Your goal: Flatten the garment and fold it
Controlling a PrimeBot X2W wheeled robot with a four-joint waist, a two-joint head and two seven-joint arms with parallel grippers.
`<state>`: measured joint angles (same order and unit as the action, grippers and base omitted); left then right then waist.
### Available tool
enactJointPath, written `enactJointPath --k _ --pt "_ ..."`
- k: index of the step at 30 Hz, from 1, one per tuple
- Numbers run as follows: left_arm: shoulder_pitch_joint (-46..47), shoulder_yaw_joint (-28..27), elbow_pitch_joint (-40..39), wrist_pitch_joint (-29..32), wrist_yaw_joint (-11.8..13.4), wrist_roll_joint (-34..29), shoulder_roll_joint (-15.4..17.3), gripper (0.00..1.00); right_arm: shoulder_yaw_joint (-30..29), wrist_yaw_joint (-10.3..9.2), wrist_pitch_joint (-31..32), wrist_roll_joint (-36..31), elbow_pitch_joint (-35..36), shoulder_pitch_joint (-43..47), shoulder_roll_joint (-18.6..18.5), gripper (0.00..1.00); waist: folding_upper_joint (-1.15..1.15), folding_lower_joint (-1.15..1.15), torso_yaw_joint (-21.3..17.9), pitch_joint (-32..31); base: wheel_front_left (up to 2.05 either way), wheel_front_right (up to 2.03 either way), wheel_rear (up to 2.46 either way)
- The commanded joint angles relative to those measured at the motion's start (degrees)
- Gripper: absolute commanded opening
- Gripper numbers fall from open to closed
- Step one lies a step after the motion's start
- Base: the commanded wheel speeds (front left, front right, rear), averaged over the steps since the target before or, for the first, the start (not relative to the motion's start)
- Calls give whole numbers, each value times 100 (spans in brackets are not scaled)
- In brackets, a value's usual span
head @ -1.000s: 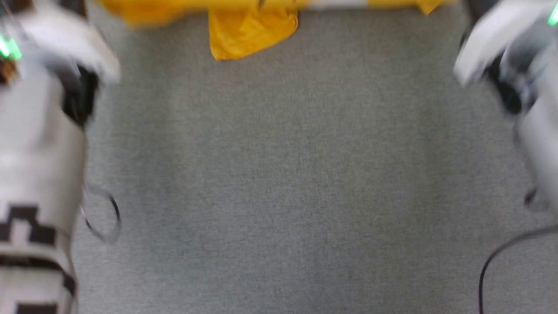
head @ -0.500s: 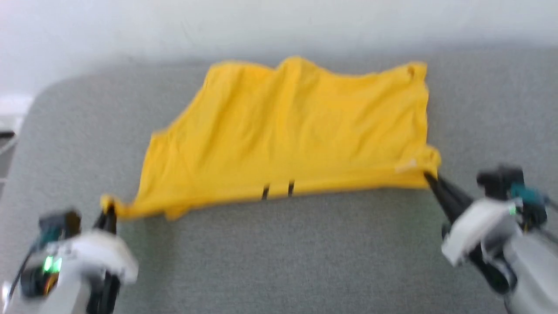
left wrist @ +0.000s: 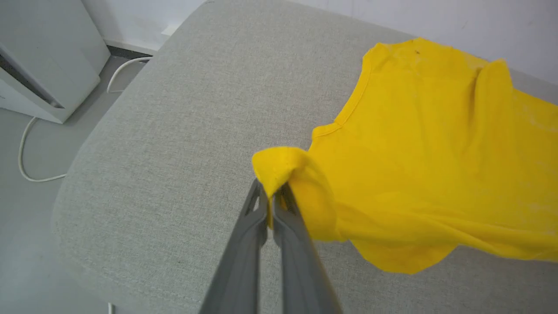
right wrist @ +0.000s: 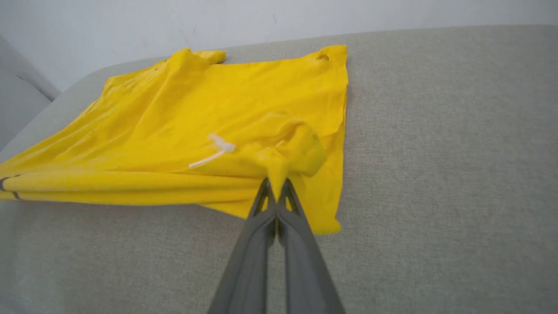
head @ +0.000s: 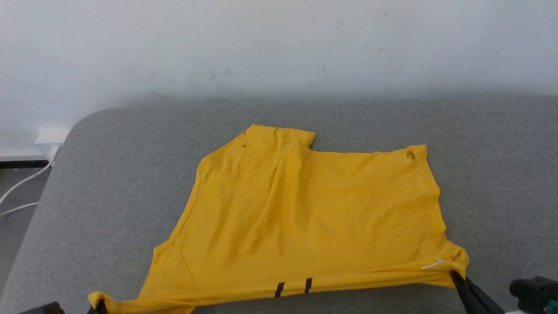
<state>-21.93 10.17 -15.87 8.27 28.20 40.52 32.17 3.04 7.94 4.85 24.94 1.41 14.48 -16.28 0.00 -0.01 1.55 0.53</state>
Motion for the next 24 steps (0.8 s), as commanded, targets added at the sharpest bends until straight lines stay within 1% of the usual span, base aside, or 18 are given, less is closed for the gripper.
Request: enactJointPath --k 1,4,7,9,12,18,21,24 --pt "-155 -154 -222 59 200 34 128 0 -310 -45 207 -139 360 265 240 0 0 1 0 51 0 0 0" --pt "-184 -235 -465 96 285 17 191 0 -515 -45 534 -368 719 485 511 0 0 1 -21 113 0 0 0" --pt "125 -184 -476 107 163 6 227 0 -589 -45 765 -506 782 410 624 0 0 1 -19 206 0 0 0" --pt "508 -77 -342 113 -3 -22 244 0 -602 -45 888 -580 680 242 645 0 0 1 -20 296 0 0 0" --pt "1213 146 32 115 -299 -37 164 0 -487 -45 996 -669 426 -166 591 0 0 1 -54 454 0 0 0" --pt "2508 534 1105 38 -849 -59 -134 0 -76 -45 1049 -706 -229 -1163 352 0 0 1 -198 834 0 0 0" --pt "2984 714 1699 15 -1106 -70 -272 0 135 -45 1016 -677 -584 -1565 253 0 0 1 -230 991 0 0 0" --pt "3340 850 2287 -46 -1310 -67 -433 0 327 -45 927 -679 -971 -1859 149 0 0 1 -253 1100 0 0 0"
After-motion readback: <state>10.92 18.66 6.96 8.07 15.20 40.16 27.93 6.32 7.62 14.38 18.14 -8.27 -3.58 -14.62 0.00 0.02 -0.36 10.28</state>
